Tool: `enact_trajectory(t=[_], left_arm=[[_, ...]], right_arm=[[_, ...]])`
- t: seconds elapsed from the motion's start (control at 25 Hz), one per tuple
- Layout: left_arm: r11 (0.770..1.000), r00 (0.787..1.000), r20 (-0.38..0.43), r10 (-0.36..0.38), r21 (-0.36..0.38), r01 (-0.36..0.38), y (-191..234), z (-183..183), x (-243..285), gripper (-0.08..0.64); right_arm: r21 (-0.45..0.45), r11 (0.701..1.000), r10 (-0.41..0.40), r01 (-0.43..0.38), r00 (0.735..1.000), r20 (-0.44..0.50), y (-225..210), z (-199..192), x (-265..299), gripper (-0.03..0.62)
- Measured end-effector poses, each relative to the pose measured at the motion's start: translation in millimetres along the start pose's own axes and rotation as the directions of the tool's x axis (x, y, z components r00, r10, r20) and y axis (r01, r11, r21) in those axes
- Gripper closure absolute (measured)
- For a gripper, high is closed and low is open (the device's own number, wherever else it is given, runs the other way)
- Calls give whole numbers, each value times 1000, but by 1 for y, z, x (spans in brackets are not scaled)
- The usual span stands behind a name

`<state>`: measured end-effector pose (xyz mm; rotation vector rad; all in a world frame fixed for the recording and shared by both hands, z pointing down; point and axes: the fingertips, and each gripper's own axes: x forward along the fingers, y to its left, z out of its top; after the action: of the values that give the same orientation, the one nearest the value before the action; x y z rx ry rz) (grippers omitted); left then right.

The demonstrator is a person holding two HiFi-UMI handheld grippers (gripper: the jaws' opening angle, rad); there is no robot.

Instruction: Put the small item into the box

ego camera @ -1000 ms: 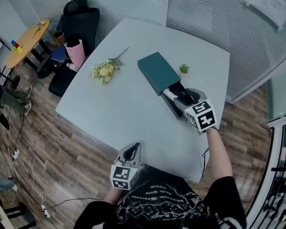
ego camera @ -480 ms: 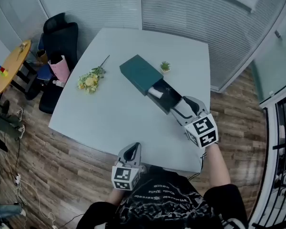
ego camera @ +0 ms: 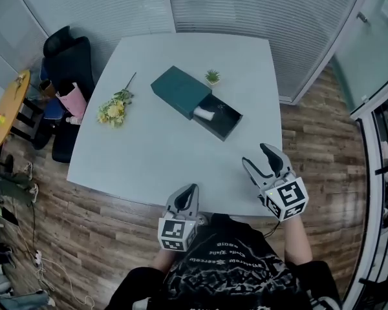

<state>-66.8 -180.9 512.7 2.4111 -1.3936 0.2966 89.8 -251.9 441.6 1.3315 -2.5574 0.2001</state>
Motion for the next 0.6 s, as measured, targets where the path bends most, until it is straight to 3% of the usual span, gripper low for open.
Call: enact_trajectory(t=[0.32,0.6], left_arm=[[1000,1000,10,-10,18,10,4,1,1,543],[1000,999,28,16,0,-16,16,7,0,543]], right_arm=[[125,988,-94,92,996,6,19,-55,-40,324],[136,984,-105,112,993,-61,38,-87,-47,322]])
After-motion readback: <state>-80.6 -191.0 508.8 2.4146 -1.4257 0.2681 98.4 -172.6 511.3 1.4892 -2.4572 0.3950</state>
